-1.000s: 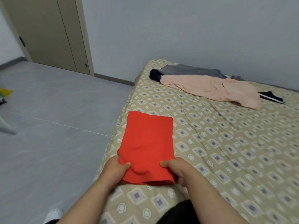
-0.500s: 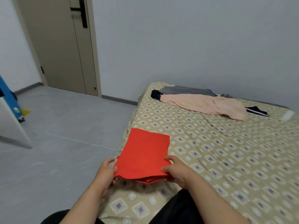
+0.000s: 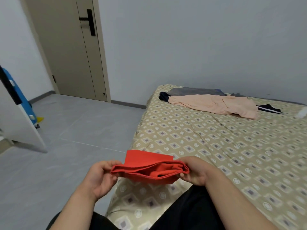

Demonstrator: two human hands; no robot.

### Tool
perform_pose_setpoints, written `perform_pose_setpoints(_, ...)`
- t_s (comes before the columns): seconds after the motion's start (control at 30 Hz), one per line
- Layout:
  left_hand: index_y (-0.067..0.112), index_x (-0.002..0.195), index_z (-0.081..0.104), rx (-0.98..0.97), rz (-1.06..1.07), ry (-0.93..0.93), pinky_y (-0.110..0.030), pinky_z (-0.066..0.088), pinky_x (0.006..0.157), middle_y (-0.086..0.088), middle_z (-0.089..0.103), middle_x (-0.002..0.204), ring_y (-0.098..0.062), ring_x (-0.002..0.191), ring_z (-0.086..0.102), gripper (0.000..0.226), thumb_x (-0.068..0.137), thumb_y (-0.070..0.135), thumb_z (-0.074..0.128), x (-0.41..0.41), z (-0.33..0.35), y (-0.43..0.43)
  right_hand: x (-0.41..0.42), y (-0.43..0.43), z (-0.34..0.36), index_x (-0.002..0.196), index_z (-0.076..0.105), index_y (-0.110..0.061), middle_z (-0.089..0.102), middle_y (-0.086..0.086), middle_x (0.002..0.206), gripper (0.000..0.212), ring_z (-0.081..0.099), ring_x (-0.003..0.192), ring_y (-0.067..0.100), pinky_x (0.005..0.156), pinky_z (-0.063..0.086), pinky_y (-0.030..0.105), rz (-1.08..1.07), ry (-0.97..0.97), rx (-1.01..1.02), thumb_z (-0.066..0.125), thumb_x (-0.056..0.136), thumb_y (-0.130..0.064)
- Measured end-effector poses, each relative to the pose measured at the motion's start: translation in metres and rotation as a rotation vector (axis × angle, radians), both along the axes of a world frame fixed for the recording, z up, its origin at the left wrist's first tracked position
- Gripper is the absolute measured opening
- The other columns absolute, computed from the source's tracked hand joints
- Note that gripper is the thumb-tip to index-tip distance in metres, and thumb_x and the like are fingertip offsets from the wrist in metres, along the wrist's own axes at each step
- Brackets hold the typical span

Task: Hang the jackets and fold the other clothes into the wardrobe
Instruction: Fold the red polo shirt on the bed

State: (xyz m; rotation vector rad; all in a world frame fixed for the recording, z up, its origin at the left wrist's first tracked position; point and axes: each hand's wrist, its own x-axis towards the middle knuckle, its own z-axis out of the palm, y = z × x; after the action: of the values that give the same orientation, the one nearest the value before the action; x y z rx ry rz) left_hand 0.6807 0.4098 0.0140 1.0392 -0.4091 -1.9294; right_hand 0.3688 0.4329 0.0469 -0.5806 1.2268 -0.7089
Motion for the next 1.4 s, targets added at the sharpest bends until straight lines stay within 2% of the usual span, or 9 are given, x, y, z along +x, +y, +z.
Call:
perform_pose_setpoints(0.1,-0.006,0.092,0.074,-0.036,-0.01,-0.01,-0.026,0.058,0.05,-0.019,0.073,0.087,-0.025,0.068,0.073,0.046,0.075,-0.013,0.032,-0.01,-0.008,-0.006,0.0,-0.011,-0.007,0.108,0.061,0.008,0.062,0.02,0.091,0.019,0.067,0.078,0.028,0.059,0.062,0.036,-0.269,-0.26,0.056,0.055,0.095,-0.003)
perform_pose_setpoints(0.17,0.005,0.111,0.068,-0.151,-0.094,-0.351,-0.023,0.054,0.051,-0.006,0.072,0.091,-0.016,0.071,0.07,0.045,0.083,-0.018,0.041,-0.019,-0.019,-0.011,0.0,-0.019,-0.016,0.115,0.062,0.007,0.063,0.021,0.104,0.026,0.065,0.095,0.031,0.076,0.062,0.039,-0.269,-0.262,-0.002,0.064,0.089,0.001)
perform_pose_setpoints(0.27,0.011,0.126,0.06,-0.286,-0.148,-0.871,-0.022,0.046,0.056,-0.002,0.056,0.08,-0.014,0.067,0.056,0.046,0.083,-0.006,0.062,-0.031,-0.042,-0.021,0.007,-0.03,-0.037,0.115,0.059,0.001,0.064,0.015,0.089,0.035,0.062,0.073,0.021,0.065,0.056,0.028,-0.081,0.232,-0.05,0.062,0.082,0.013)
perform_pose_setpoints(0.4,0.016,0.132,0.056,-0.256,-0.249,-1.435,-0.035,0.043,0.099,-0.012,0.057,0.129,-0.029,0.118,0.054,0.053,0.085,0.036,0.069,-0.038,-0.066,-0.038,0.016,-0.045,-0.057,0.091,0.059,-0.015,0.065,0.0,0.081,0.013,0.059,0.065,0.009,0.047,0.041,0.019,0.026,0.749,-0.039,0.07,0.084,-0.014)
perform_pose_setpoints(0.67,0.012,0.075,0.065,-0.319,-0.112,-1.2,-0.034,0.041,0.065,-0.005,0.067,0.077,-0.026,0.077,0.062,0.026,0.096,0.027,0.059,-0.052,-0.089,-0.066,0.02,-0.066,-0.082,0.112,0.064,-0.019,0.071,-0.002,0.102,0.019,0.066,0.09,0.013,0.069,0.053,0.024,-0.043,0.566,-0.087,0.055,0.096,-0.024)
perform_pose_setpoints(0.77,0.014,0.08,0.062,-0.336,0.065,-1.182,-0.035,0.041,0.068,-0.003,0.065,0.08,-0.022,0.075,0.058,0.024,0.1,0.023,0.052,-0.056,-0.088,-0.077,0.023,-0.078,-0.092,0.12,0.06,-0.019,0.067,0.003,0.114,0.026,0.062,0.107,0.024,0.099,0.048,0.043,-0.139,0.67,-0.187,0.046,0.101,-0.029)
perform_pose_setpoints(1.0,0.01,0.071,0.058,-0.25,0.054,-1.097,-0.032,0.038,0.058,-0.002,0.061,0.07,-0.021,0.065,0.055,0.034,0.098,0.03,0.056,-0.061,-0.098,-0.085,0.021,-0.099,-0.122,0.129,0.059,-0.007,0.064,0.012,0.125,0.044,0.058,0.116,0.033,0.104,0.043,0.044,-0.13,0.773,-0.039,0.043,0.102,-0.038)
perform_pose_setpoints(1.27,0.005,0.082,0.064,-0.037,0.082,-0.846,-0.031,0.046,0.064,-0.01,0.068,0.082,-0.023,0.07,0.061,0.027,0.089,0.031,0.07,-0.041,-0.089,-0.065,0.023,-0.095,-0.112,0.105,0.065,-0.011,0.071,0.007,0.097,0.04,0.068,0.09,0.029,0.089,0.056,0.045,-0.401,0.384,0.125,0.057,0.093,-0.048)
perform_pose_setpoints(1.4,0.008,0.088,0.065,0.115,0.086,-0.779,-0.035,0.052,0.074,-0.009,0.068,0.088,-0.026,0.081,0.063,0.027,0.092,0.034,0.061,-0.036,-0.083,-0.045,0.018,-0.074,-0.092,0.065,0.046,-0.011,0.048,0.003,0.048,0.019,0.045,0.045,0.02,0.051,0.043,0.025,-0.481,0.313,0.27,0.041,0.083,-0.009)
